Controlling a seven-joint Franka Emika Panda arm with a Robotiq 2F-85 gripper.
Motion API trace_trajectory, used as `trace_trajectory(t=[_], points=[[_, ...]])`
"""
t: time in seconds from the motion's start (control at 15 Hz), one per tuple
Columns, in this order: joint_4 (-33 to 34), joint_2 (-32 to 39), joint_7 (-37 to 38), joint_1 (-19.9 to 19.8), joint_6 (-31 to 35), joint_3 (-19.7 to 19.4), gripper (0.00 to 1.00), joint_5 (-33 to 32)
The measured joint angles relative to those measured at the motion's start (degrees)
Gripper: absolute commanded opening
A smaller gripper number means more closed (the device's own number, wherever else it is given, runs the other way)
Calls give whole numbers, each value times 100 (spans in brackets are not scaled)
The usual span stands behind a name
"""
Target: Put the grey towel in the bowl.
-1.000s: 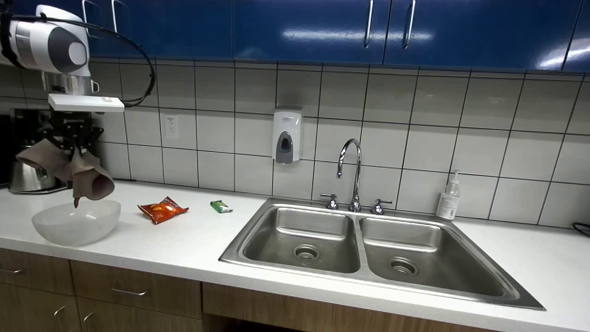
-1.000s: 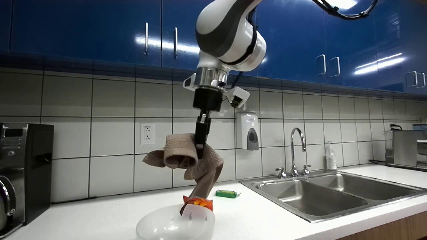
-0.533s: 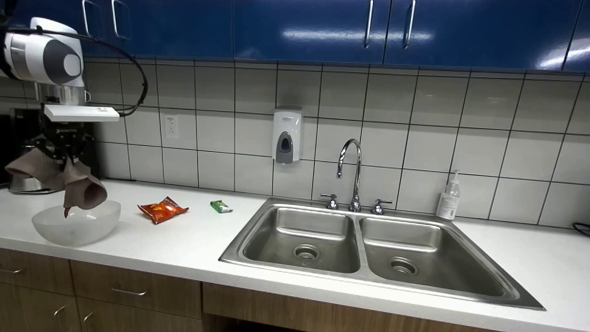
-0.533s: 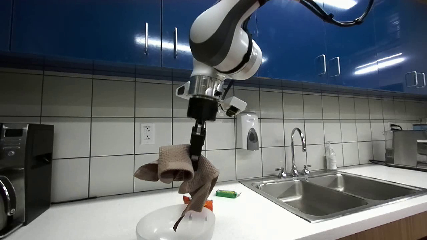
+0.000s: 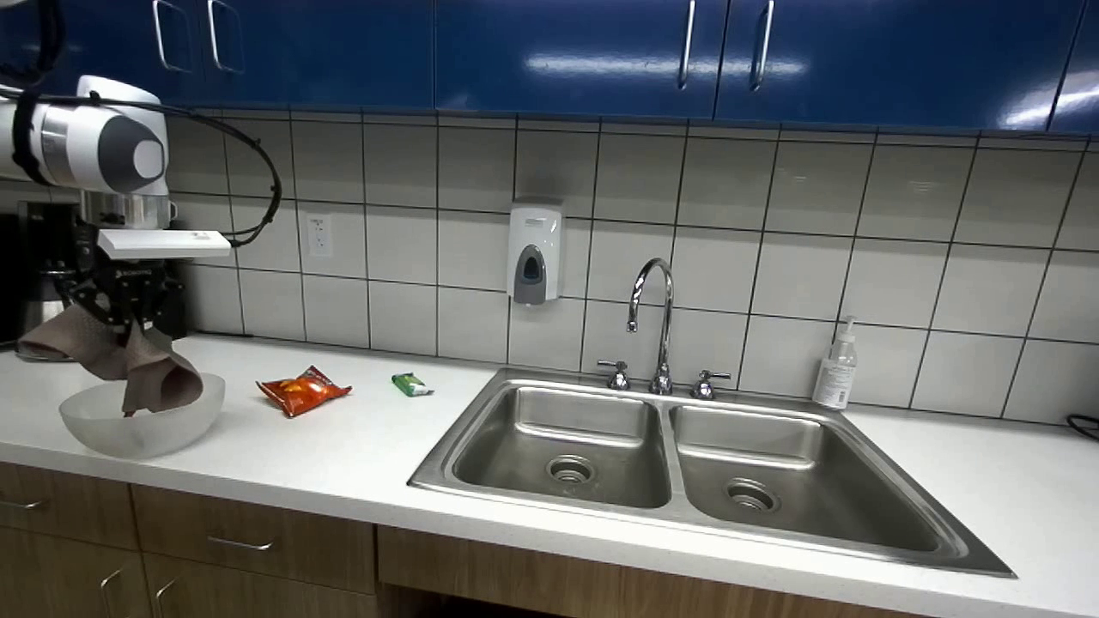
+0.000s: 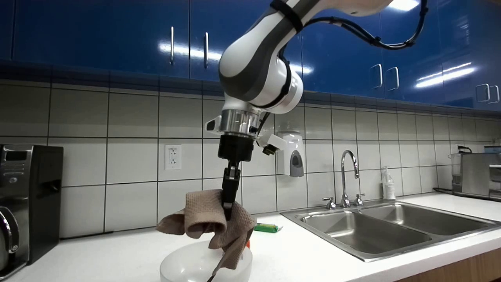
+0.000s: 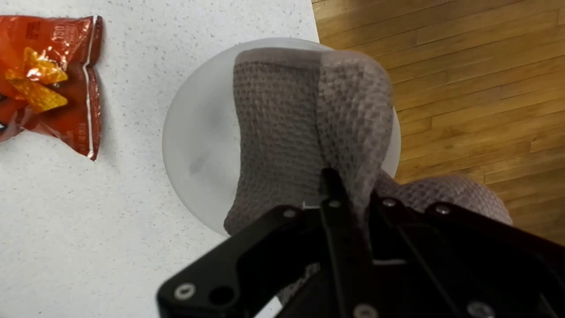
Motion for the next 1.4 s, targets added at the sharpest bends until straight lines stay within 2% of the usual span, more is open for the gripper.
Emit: trace_trajectory(t=[0.33, 0.47, 1.0, 1.07, 1.4], points=[[17, 270, -76, -80, 2, 0, 2, 0], [21, 365, -108, -109, 2, 0, 36, 0], [46, 542, -116, -163, 3, 0, 94, -6], [58, 552, -116, -172, 3, 0, 100, -6], [125, 522, -116, -261, 48, 0, 100, -3]])
